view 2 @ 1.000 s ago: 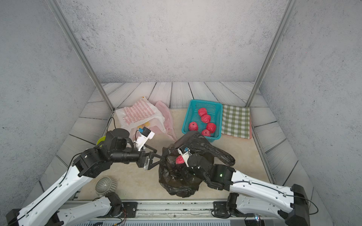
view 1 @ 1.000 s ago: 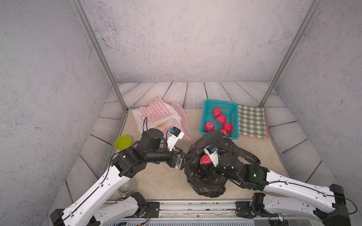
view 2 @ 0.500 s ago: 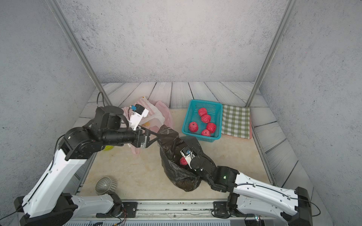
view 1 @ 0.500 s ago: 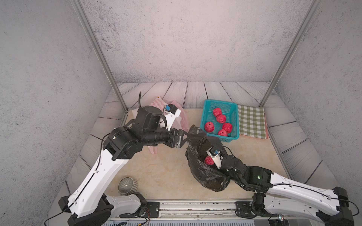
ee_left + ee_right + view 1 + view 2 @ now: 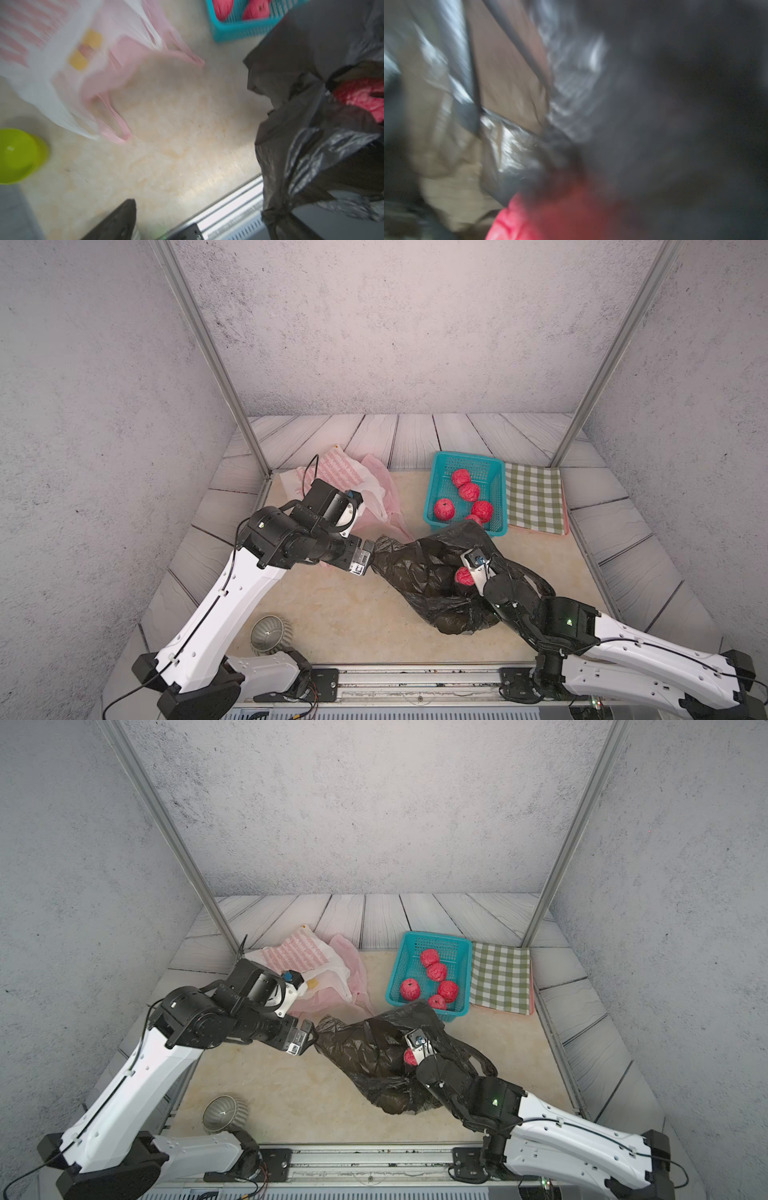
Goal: Untie the knot of a plastic bag & take out the apple
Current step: Pick up the apple from the plastic bag.
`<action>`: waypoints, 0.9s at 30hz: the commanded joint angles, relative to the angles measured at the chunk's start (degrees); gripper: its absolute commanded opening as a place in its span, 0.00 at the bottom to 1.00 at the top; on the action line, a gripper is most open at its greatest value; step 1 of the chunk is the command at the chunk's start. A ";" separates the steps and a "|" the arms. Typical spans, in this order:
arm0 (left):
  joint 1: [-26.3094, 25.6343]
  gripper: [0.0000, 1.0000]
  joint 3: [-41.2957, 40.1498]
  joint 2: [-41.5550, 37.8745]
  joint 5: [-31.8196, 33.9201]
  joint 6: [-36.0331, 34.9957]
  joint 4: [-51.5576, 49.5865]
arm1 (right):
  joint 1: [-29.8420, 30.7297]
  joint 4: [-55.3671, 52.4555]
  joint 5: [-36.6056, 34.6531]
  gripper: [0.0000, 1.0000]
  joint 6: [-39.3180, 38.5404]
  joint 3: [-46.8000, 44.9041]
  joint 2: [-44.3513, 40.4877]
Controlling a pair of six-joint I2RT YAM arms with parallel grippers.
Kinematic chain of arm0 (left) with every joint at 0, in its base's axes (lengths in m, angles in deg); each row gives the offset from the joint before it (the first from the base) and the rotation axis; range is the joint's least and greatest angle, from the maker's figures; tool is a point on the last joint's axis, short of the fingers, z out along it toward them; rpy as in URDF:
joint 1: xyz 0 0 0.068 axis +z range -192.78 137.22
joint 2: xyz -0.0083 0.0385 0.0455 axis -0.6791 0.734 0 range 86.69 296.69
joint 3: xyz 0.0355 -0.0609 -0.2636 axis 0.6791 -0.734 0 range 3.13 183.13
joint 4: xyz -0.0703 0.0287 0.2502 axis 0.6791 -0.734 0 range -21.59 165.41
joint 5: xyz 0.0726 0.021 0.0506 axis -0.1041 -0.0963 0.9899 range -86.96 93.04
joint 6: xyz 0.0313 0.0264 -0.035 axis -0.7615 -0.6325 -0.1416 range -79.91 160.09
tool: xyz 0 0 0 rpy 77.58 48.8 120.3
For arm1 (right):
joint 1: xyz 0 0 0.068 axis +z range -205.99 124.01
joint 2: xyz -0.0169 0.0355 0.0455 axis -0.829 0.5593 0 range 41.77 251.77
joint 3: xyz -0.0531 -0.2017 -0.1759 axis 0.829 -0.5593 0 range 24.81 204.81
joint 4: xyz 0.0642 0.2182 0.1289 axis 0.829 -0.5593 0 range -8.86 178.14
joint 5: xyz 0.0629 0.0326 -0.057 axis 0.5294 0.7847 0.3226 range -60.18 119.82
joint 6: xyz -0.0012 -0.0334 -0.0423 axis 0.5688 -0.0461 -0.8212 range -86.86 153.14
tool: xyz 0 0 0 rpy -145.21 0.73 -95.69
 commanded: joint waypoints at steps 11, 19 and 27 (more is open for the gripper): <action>4.90 0.99 -25.50 -8.21 -43.13 60.24 90.70 | 0.01 1.57 2.47 0.49 1.61 -2.62 0.79; 11.83 0.99 -18.67 -9.65 -47.25 65.16 90.80 | -0.03 3.01 2.45 0.49 5.15 -6.90 4.86; 11.86 0.99 -15.51 -10.05 -46.78 52.01 76.15 | -0.03 2.22 2.71 0.49 4.48 -6.51 3.88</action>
